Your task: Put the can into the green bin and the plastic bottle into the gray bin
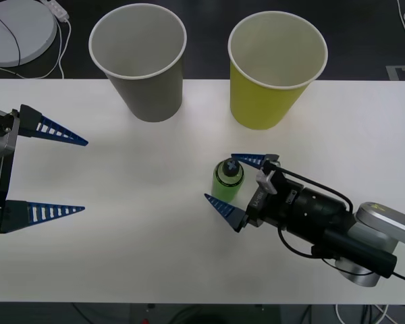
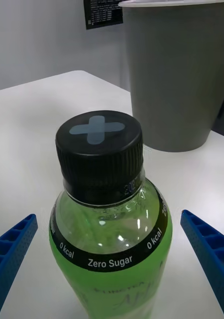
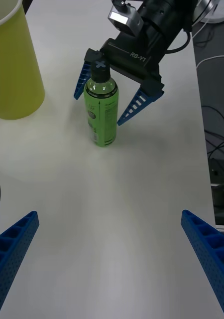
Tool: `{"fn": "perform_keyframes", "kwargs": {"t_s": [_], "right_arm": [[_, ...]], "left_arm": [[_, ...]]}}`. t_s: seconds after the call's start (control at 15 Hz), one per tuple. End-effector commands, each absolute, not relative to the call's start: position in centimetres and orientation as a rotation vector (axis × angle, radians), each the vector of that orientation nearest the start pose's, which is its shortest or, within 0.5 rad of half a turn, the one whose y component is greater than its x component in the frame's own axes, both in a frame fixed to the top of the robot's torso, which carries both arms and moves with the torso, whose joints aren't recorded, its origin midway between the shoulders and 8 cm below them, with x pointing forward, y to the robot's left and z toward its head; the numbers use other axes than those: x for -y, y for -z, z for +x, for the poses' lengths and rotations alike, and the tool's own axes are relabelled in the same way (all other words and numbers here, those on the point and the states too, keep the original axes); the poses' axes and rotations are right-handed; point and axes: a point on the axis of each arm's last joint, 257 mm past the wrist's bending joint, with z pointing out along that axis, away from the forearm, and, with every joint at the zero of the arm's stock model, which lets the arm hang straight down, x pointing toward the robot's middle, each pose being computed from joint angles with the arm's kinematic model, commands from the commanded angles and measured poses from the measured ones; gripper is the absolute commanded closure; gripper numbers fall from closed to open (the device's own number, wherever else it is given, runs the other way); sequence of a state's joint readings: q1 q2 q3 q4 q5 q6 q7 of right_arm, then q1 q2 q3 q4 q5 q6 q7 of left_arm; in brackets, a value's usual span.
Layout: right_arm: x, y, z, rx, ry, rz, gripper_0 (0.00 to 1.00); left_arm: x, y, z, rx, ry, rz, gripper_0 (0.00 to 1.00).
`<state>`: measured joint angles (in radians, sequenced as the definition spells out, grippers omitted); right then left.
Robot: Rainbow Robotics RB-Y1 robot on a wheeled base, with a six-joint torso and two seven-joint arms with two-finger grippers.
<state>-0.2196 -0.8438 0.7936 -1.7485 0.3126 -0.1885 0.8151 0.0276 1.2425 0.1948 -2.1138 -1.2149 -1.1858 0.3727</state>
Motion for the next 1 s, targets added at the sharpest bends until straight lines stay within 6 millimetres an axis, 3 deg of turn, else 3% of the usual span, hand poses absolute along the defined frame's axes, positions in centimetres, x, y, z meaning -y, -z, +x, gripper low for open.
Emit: {"fn": "perform_keyframes", "kwargs": {"t_s": [0.07, 0.13, 0.2, 1.0], "right_arm": [[5.91, 24.1, 42.38, -1.458, -0.467, -0.986, 0.0], [5.84, 24.04, 42.3, -1.454, -0.47, -0.989, 0.61], [5.82, 24.02, 42.28, -1.453, -0.471, -0.989, 1.0], [6.06, 23.42, 42.25, -1.437, -0.484, -0.991, 1.0]], "left_arm": [[-21.83, 9.61, 33.9, -1.559, 0.358, 1.669, 0.0], [-21.83, 9.61, 33.9, -1.559, 0.358, 1.669, 0.0], [-21.83, 9.61, 33.9, -1.559, 0.358, 1.669, 0.0], [-21.83, 9.61, 33.9, -1.559, 0.358, 1.669, 0.0]]}}
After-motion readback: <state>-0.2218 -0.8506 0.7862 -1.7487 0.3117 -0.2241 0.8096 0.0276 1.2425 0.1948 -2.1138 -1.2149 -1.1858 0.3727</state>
